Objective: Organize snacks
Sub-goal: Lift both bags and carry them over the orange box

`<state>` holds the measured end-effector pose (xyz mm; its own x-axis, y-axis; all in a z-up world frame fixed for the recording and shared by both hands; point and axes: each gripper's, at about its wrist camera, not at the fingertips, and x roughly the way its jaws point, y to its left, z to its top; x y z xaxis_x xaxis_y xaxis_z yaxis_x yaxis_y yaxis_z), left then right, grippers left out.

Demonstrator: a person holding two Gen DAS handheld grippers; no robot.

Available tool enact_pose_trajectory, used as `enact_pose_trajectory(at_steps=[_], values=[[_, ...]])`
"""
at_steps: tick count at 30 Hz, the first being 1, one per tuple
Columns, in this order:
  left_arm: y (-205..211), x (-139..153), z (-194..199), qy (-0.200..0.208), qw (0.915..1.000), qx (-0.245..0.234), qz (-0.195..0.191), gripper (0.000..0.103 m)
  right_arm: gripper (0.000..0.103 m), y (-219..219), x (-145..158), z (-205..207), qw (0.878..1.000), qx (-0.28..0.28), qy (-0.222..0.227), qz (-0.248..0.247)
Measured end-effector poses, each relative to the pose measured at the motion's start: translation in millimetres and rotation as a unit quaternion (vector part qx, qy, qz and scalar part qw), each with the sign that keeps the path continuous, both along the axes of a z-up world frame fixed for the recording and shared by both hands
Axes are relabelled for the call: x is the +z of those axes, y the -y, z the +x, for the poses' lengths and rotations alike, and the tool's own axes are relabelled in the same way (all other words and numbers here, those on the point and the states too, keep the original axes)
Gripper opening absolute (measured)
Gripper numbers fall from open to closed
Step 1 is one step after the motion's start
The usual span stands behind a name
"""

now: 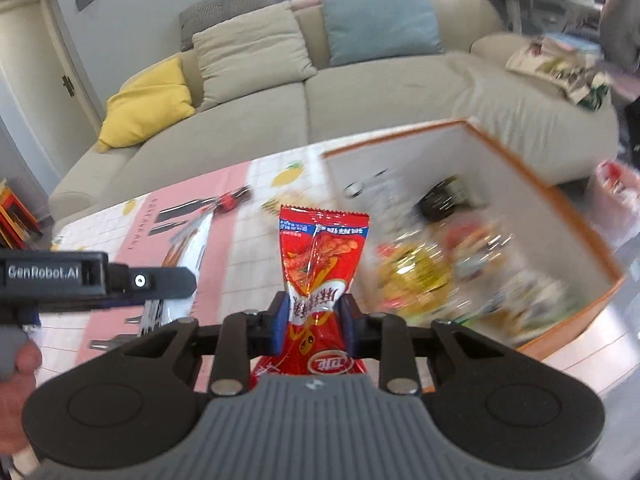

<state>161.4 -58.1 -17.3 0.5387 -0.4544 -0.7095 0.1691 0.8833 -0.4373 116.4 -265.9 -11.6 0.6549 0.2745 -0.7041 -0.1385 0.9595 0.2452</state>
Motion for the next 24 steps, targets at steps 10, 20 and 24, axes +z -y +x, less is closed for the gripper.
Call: enact_pose_trajectory(at_steps=[10, 20, 24], values=[[104.4, 5.1, 75.4, -0.015, 0.9944, -0.089, 0.054, 0.055, 0.025, 83.1, 11.3, 50.7, 0.995, 0.018, -0.038, -0.086], [162.4, -38.3, 122.6, -0.082, 0.9692, -0.16, 0.168, 0.055, 0.025, 99.0, -38.9, 106.3, 0.985, 0.06, -0.138, -0.087], [171.6, -58.0, 130.3, -0.104, 0.9558, -0.173, 0.214, 0.055, 0.025, 98.6, -53.4, 118.2, 0.981, 0.073, -0.158, -0.089]])
